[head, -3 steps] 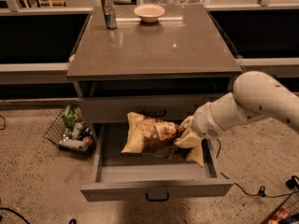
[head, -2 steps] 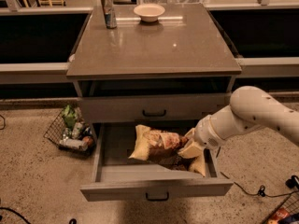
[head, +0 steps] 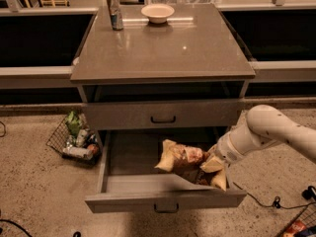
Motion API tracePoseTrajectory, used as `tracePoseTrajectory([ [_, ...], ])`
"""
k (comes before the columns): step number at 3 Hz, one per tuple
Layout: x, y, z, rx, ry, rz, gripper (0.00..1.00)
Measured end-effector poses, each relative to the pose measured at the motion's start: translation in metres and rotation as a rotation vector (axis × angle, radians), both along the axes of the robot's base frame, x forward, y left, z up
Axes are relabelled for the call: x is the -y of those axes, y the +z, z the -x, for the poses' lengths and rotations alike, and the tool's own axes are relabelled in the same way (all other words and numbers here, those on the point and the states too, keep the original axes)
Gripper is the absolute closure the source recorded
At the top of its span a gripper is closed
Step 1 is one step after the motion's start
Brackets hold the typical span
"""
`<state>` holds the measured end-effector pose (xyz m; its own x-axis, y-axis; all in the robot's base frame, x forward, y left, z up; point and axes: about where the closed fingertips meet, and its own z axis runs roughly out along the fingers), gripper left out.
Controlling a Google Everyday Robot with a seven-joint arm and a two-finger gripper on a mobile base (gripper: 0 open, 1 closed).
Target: Place brown chip bag into middle drawer
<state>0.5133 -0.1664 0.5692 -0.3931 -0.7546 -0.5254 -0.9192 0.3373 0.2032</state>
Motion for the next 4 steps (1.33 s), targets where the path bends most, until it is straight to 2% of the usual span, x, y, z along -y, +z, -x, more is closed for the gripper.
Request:
tracePoseTrajectory([
  [1,0.025,-0.036,-0.021,-0.006,-0.101,-0.003,1.0],
  [2,0.025,-0.036,-0.021,-0.007,-0.102,-0.003,1.0],
  [3,0.023,-0.058,-0.043,0.003,-0.111,-0.014,1.0],
  [4,0.017,-0.092,-0.079,0.011,-0.123,-0.016,1.0],
])
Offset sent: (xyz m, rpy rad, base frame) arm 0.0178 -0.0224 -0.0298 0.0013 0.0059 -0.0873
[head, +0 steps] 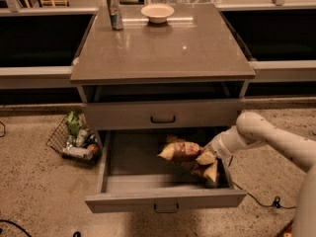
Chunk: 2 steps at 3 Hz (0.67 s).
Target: Place brown chip bag into middle drawer
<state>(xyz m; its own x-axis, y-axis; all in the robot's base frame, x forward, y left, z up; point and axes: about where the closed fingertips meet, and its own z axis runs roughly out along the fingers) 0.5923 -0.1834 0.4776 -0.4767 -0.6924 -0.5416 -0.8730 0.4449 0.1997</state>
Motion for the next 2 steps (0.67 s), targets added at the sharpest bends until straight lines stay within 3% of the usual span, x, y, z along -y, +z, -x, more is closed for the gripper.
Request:
tracePoseTrajectory([
  [1,-0.006,-0.024,-0.021,-0.005,-0.02,-0.006,1.0],
  [2,-0.013,-0.038,-0.034,-0.012,-0.026,-0.015,0.83],
])
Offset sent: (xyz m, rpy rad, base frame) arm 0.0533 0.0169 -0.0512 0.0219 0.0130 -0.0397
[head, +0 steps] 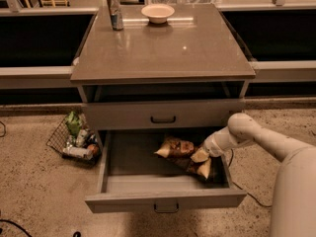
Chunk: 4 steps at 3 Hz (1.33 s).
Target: Place brown chip bag into middle drawer
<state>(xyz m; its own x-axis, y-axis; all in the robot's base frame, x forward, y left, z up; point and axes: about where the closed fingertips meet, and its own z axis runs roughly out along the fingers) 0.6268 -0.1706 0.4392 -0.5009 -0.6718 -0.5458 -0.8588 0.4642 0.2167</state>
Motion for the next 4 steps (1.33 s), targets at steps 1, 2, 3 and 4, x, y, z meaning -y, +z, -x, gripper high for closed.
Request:
tracePoseTrajectory([
  [1,-0.004,-0.007,-0.006,-0.005,-0.008,-0.008,0.58],
  [2,-0.011,-0.005,-0.005,0.001,0.005,-0.044,0.37],
  [3,-0.014,0.004,-0.001,0.019,0.02,-0.079,0.13],
  [4,-0.009,0.022,0.009,0.05,0.015,-0.117,0.0],
])
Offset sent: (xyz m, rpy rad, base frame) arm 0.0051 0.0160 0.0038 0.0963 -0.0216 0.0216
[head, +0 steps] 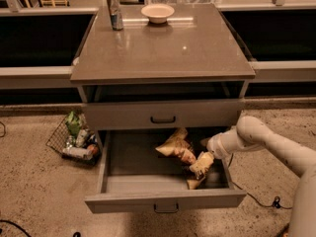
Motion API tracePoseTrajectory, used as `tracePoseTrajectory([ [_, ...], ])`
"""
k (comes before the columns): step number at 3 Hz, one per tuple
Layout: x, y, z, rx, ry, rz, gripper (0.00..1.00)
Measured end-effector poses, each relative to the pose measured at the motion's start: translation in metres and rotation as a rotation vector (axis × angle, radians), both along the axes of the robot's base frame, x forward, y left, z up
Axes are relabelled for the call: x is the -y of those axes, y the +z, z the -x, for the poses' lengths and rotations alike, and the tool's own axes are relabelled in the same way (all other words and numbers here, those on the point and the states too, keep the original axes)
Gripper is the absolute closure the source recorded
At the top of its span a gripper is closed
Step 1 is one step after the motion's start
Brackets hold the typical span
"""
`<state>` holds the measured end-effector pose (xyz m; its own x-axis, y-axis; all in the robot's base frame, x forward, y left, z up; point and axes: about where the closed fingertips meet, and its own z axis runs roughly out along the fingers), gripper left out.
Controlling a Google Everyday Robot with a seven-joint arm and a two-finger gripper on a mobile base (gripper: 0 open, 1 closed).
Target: Place brown chip bag into middle drawer
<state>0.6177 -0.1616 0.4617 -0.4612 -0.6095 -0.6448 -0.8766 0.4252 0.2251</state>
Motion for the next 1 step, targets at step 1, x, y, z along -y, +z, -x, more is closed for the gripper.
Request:
tracePoseTrajectory([
  [1,0.0155,0.024,0.0197,0.019,-0.042,-0.006,0.0],
])
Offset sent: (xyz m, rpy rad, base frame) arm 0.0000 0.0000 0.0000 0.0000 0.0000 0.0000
